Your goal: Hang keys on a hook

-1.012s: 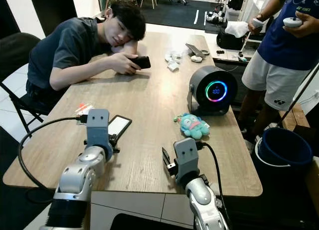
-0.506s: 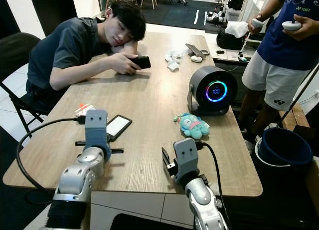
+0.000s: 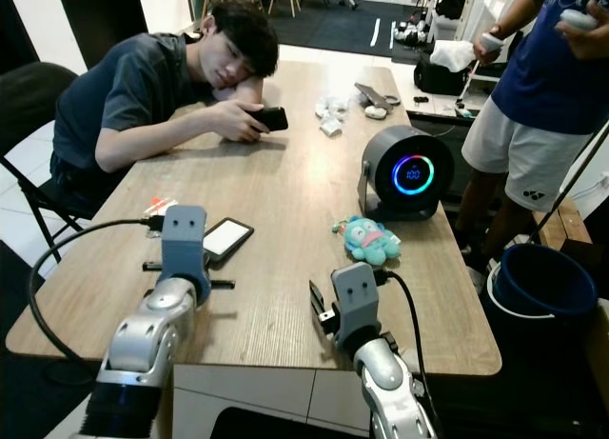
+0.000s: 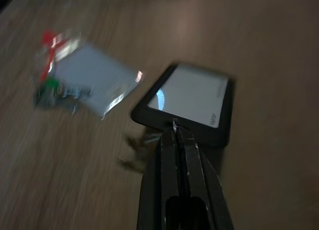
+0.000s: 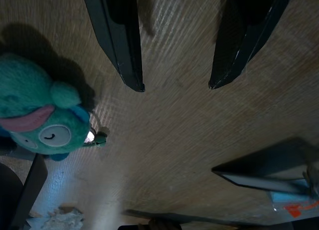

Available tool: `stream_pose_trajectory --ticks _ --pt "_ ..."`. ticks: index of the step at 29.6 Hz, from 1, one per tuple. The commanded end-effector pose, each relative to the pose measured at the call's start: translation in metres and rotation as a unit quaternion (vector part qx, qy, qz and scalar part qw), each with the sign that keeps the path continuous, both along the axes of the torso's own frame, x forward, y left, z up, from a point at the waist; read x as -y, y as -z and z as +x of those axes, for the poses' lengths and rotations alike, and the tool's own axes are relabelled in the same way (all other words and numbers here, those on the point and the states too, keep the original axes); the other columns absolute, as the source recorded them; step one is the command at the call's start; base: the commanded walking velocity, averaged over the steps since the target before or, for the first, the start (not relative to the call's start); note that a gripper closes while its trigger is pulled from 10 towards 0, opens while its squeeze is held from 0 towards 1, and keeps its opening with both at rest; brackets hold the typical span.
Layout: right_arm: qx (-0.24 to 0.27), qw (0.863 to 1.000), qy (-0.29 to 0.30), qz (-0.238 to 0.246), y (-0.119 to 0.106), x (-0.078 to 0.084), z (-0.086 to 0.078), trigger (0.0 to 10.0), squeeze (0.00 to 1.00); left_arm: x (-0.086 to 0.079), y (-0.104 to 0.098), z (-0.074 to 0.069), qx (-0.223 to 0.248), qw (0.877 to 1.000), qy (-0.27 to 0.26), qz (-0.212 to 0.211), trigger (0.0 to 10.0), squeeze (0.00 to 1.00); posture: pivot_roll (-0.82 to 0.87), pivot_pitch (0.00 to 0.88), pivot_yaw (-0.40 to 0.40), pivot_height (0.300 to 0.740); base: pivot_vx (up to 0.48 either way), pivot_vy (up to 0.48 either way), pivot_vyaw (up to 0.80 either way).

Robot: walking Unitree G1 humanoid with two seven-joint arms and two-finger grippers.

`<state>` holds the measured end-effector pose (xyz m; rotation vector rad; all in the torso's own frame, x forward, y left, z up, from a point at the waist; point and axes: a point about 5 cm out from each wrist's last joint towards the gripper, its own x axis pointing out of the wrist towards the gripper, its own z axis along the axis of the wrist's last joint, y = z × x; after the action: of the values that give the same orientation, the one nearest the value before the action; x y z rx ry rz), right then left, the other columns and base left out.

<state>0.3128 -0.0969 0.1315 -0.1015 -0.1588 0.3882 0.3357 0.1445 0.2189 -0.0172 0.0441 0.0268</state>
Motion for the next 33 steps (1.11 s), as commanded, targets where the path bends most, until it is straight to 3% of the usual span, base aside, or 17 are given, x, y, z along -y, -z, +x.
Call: stream_pose_trajectory --ticks 1,2,3,5,6,7,10,11,19,22,26,30,33 --pt "-0.003 1.0 0.001 -0.002 0.004 0.002 -0.001 10.0 0.0 0.001 -0.008 -0.002 0.014 1.0 0.01 -0.013 10.0 0.0 0.1 0.206 -0.035 0.74 0.0 0.0 0.0" --pt "-0.003 1.0 0.001 -0.002 0.003 0.002 -0.001 10.0 0.0 -0.001 -0.022 -0.006 0.044 0.998 0.01 -0.034 10.0 0.0 0.1 0.203 -0.037 0.74 0.0 0.0 0.0" --pt "-0.003 1.0 0.002 -0.003 0.004 0.002 -0.001 10.0 0.0 -0.004 -0.031 -0.007 0.064 0.998 0.007 -0.013 10.0 0.0 0.1 0.198 -0.039 0.74 0.0 0.0 0.0" --pt "-0.001 1.0 0.0 -0.004 0.003 0.001 0.0 10.0 0.0 -0.007 -0.041 -0.008 0.09 0.993 0.0 0.079 10.0 0.0 0.1 0.192 -0.038 0.74 0.0 0.0 0.0" --pt "-0.001 1.0 0.0 -0.004 0.003 0.001 0.001 10.0 0.0 -0.009 -0.042 -0.008 0.093 0.99 0.001 0.103 10.0 0.0 0.1 0.187 -0.038 0.74 0.0 0.0 0.0" --pt "0.0 1.0 0.0 -0.004 0.002 0.001 0.001 10.0 0.0 -0.011 -0.045 -0.009 0.101 0.991 0.009 0.089 10.0 0.0 0.1 0.182 -0.038 0.74 0.0 0.0 0.0" --pt "0.004 1.0 0.002 -0.004 0.0 0.002 0.003 10.0 0.0 -0.025 -0.064 -0.013 0.126 0.99 0.007 -0.057 10.0 0.0 0.1 0.174 -0.037 0.74 0.0 0.0 0.0" --pt "0.004 1.0 0.002 -0.004 0.0 0.002 0.004 10.0 0.0 -0.027 -0.066 -0.013 0.127 0.988 0.015 -0.084 10.0 0.0 0.1 0.174 -0.037 0.74 0.0 0.0 0.0" --pt "0.009 1.0 0.004 -0.001 -0.002 0.002 0.004 10.0 0.0 -0.045 -0.056 -0.017 0.101 0.991 -0.023 -0.079 10.0 0.0 0.11 0.163 -0.03 0.74 0.0 0.0 0.0" --pt "0.021 1.0 0.009 0.012 -0.008 0.0 0.003 10.0 0.0 -0.065 -0.044 -0.025 0.083 0.994 -0.07 -0.032 10.0 0.0 0.12 0.152 -0.016 0.74 0.0 0.0 0.0" --pt "0.046 0.998 0.022 0.039 -0.024 0.001 0.004 10.0 0.0 -0.068 -0.042 -0.035 0.083 0.995 -0.054 0.014 10.0 0.0 0.13 0.147 -0.007 0.74 0.0 0.0 0.0" --pt "0.063 0.996 0.025 0.052 -0.035 0.0 0.005 10.0 0.0 -0.063 -0.037 -0.039 0.064 0.997 -0.031 0.001 10.0 0.0 0.14 0.14 -0.001 0.74 0.0 0.0 0.0" --pt "0.073 0.995 0.029 0.061 -0.042 0.0 0.006 10.0 0.0 -0.061 -0.039 -0.043 0.074 0.996 -0.018 0.034 10.0 0.0 0.14 0.135 0.0 0.74 0.0 0.0 0.0"
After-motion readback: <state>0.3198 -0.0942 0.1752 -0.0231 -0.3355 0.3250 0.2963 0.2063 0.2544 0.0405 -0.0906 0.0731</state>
